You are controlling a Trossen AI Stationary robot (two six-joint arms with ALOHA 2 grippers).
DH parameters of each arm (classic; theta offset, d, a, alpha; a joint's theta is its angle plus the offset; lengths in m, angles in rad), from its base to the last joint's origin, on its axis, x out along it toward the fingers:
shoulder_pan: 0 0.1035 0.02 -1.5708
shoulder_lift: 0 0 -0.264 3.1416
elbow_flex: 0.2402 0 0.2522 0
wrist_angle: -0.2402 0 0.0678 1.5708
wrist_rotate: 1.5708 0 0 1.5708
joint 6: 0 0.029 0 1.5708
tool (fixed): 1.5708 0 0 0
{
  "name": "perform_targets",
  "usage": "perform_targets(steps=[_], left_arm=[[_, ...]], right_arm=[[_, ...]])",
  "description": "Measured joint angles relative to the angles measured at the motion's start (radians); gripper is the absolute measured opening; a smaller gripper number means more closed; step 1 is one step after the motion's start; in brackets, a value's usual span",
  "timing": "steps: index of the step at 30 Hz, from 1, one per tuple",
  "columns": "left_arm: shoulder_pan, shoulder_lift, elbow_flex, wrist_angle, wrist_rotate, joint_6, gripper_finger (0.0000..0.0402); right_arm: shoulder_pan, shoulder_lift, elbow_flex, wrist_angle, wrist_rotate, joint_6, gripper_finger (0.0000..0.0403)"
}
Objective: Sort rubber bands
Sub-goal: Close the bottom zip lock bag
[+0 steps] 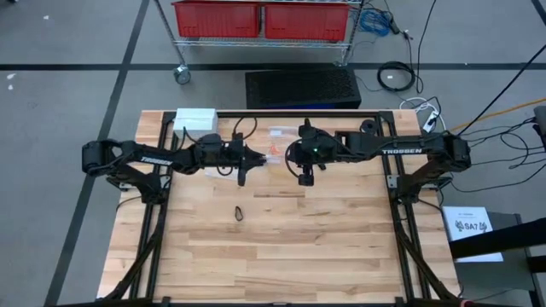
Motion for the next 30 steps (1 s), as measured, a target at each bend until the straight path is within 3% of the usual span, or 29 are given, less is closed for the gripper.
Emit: perform_targets(steps=[5, 10, 14, 20, 24, 30], left_arm=[[0.000, 0.000, 0.000, 0.009, 0.000, 0.018, 0.0008], [0.000, 0.000, 0.000, 0.016, 0.001, 0.026, 0.0004], [0.000, 0.000, 0.000, 0.014, 0.002, 0.042, 0.0003], [-0.001, 0.000, -0.001, 0.012, 0.004, 0.049, 0.0002], [-0.001, 0.000, -0.001, 0.012, 0.004, 0.050, 0.0001], [-0.001, 0.000, -0.001, 0.005, 0.004, 0.050, 0.0001]], right_arm=[[0.000, 0.000, 0.000, -0.010, -0.034, 0.018, 0.0000], [-0.002, -0.005, 0.000, -0.005, -0.028, 0.050, 0.0016], [-0.009, -0.007, 0.000, 0.049, -0.041, 0.108, 0.0051], [-0.029, 0.031, 0.000, 0.159, -0.181, 0.145, 0.0126], [-0.031, 0.068, 0.000, 0.237, -0.184, 0.132, 0.0169], [-0.056, 0.114, 0.000, 0.290, -0.181, 0.117, 0.0187]])
